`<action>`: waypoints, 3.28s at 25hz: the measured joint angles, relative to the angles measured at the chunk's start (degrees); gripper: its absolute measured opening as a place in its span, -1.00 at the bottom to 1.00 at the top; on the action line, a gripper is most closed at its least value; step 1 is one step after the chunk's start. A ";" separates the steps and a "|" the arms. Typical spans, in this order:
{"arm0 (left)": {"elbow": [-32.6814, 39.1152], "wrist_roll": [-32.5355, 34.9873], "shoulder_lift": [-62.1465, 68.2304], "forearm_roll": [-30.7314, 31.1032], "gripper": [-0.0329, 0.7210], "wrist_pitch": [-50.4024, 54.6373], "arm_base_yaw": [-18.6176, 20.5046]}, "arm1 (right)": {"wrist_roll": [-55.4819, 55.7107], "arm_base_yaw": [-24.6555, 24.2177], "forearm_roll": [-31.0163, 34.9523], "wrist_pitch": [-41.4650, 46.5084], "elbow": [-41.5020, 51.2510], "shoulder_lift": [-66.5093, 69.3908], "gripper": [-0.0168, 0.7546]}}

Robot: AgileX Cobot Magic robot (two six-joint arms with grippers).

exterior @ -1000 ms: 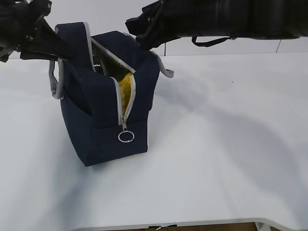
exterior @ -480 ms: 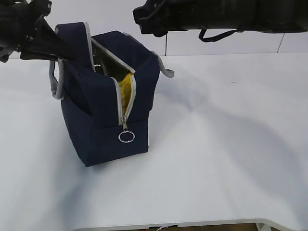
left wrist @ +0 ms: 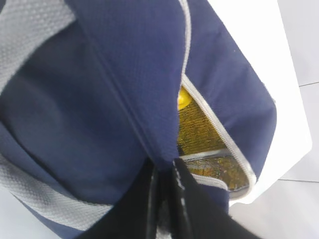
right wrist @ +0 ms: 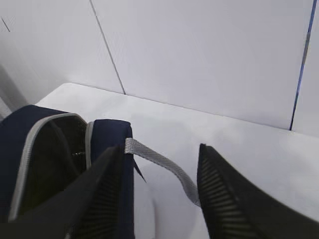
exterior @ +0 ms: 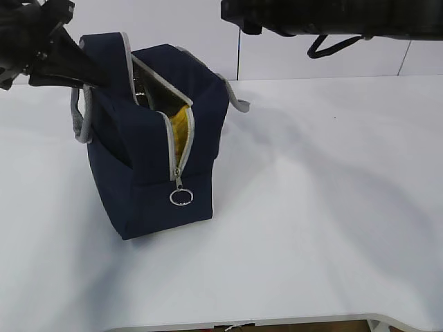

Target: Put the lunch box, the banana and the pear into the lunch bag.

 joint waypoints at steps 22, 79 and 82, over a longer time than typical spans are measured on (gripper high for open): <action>0.00 4.18 0.00 0.00 -0.92 0.13 0.00 | 32.88 -6.74 -24.82 20.80 -6.67 3.94 0.12; 0.00 5.45 0.09 0.09 -0.92 -1.64 0.00 | 46.13 -7.06 -52.04 48.40 -35.08 22.66 -0.90; 0.00 6.70 0.22 -0.01 -0.92 -1.81 -0.10 | 42.23 -7.06 -51.95 49.22 -35.08 22.66 -0.91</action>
